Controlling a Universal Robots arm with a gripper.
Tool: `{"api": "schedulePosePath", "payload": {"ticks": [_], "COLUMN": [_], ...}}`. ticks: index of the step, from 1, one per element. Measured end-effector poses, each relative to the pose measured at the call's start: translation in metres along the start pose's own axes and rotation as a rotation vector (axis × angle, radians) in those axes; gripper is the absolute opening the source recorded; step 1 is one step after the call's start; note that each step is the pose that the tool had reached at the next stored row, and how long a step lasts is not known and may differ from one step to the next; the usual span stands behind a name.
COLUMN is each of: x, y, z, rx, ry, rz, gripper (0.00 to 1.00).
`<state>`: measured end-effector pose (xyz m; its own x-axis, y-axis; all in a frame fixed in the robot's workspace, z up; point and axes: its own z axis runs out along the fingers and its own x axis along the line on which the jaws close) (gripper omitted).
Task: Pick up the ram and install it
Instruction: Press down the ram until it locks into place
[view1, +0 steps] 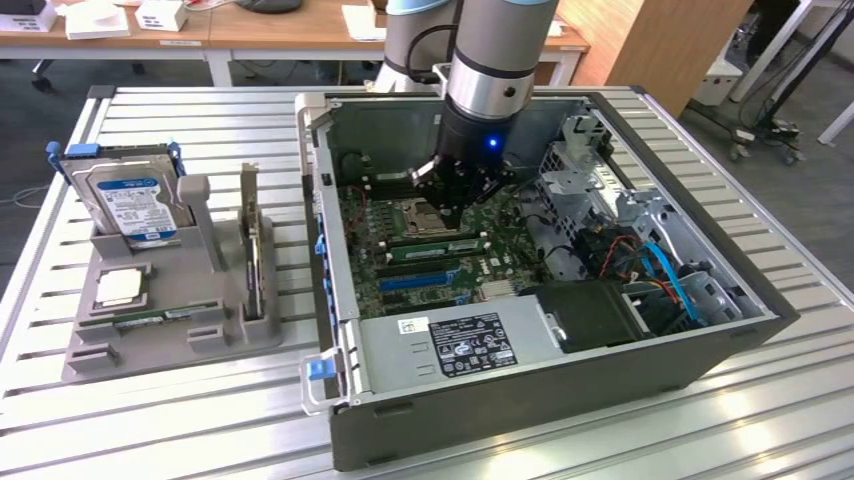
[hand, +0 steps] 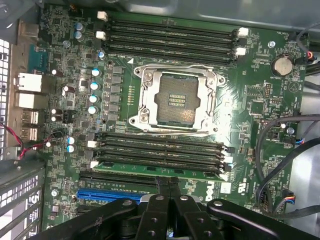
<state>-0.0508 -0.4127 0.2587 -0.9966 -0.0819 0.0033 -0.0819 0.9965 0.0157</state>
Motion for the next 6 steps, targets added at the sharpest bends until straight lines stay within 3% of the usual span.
{"api": "schedulePosePath", "payload": {"ticks": [6], "x": [0.0], "y": [-0.0001], "z": [-0.0001], "rx": [0.0002], "ry": [0.0001], "rz": [0.0], "gripper": [0.1]}}
